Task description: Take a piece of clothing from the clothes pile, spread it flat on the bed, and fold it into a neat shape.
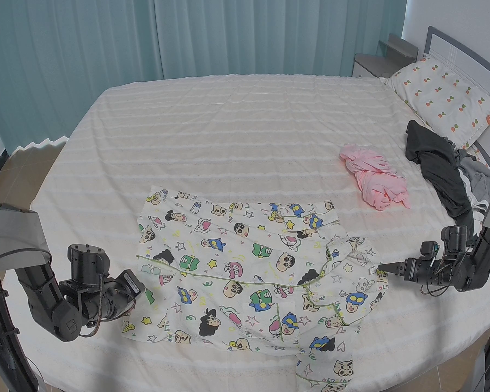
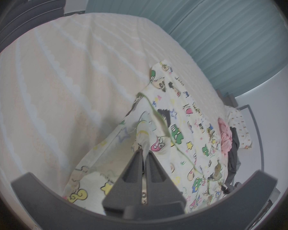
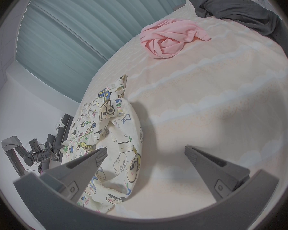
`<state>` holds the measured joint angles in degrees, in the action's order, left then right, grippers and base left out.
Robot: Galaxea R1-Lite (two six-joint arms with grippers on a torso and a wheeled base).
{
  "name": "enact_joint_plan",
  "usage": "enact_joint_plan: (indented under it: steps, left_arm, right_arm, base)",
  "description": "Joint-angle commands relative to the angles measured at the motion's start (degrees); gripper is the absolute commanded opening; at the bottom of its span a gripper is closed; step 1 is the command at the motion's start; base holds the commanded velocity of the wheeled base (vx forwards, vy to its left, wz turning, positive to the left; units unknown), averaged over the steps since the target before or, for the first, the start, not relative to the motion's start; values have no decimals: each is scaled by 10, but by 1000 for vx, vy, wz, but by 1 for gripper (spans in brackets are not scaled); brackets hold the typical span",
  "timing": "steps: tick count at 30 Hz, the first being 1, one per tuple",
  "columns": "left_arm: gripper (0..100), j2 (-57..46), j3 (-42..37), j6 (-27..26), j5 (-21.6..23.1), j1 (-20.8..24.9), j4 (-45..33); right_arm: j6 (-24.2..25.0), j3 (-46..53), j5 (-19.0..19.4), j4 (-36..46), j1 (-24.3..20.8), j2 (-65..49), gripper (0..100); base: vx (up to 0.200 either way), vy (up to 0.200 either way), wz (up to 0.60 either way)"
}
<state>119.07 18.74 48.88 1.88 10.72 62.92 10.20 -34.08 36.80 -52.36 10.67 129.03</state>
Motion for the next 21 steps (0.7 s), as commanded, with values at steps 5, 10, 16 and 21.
enact_joint_plan:
  steps: [5,10,16,21]
  left_arm:
    - [0,23,-3,-9,1,-47,87]
    - [0,50,-2,-23,1,-68,123]
    - [0,85,0,-29,3,-73,164]
    - [0,91,0,-30,4,-77,184]
  right_arm:
    - [0,1,0,0,0,-1,100]
    - [0,2,0,0,0,-1,100]
    - [0,2,0,0,0,-1,100]
    - [0,2,0,0,0,-1,100]
  base:
    - [0,0,0]
    - [0,0,0]
    - [0,0,0]
    - [0,0,0]
